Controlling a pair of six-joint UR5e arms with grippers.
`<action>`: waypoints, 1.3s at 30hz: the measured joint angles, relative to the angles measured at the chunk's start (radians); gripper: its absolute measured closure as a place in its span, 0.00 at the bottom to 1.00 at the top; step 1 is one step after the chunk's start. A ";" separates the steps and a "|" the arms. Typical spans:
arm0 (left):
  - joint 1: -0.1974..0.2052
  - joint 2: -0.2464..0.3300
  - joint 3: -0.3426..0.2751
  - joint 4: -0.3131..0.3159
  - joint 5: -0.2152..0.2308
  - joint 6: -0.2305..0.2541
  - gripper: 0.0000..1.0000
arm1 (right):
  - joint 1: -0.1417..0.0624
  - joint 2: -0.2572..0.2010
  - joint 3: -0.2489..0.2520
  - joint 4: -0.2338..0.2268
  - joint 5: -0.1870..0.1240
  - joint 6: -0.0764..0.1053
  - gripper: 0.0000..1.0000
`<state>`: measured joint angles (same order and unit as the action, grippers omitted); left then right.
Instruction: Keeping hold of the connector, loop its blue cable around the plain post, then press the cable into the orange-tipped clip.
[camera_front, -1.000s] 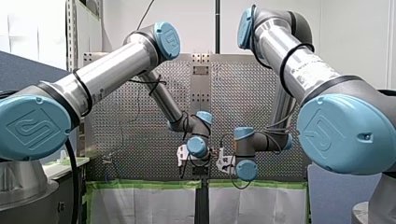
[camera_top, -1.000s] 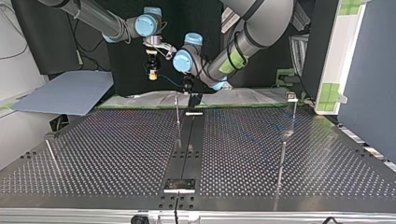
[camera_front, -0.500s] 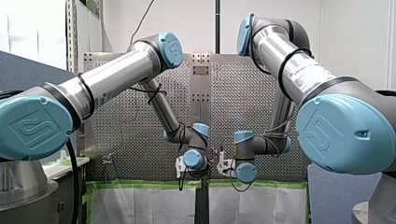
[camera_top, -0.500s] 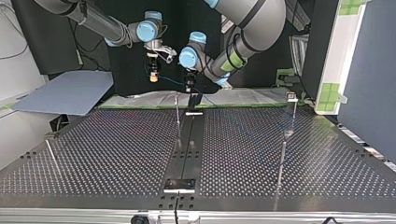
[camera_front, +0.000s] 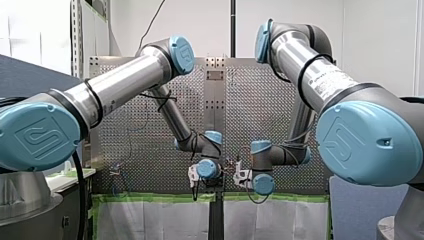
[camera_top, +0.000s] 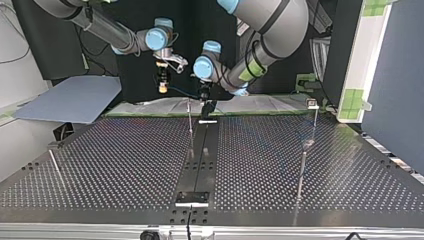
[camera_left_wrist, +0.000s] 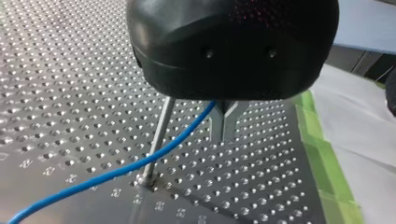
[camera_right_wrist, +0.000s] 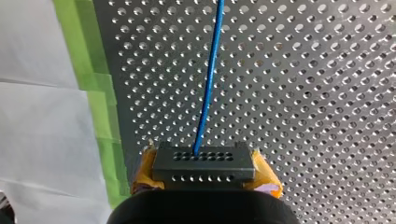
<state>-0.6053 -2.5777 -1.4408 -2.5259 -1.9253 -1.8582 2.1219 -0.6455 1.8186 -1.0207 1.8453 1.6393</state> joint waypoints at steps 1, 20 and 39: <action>0.002 0.000 0.003 0.000 0.003 -0.001 0.98 | -0.002 0.000 -0.003 0.000 0.000 0.000 1.00; 0.031 -0.053 0.094 -0.054 0.021 -0.023 0.98 | -0.051 0.008 -0.044 0.000 -0.015 -0.008 1.00; 0.072 -0.055 0.199 -0.123 0.042 -0.065 0.98 | -0.078 0.011 -0.135 0.075 -0.075 -0.011 1.00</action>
<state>-0.5330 -2.6328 -1.2420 -2.6489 -1.8830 -1.9236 2.0441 -0.6347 1.6838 -0.9453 1.7701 1.6284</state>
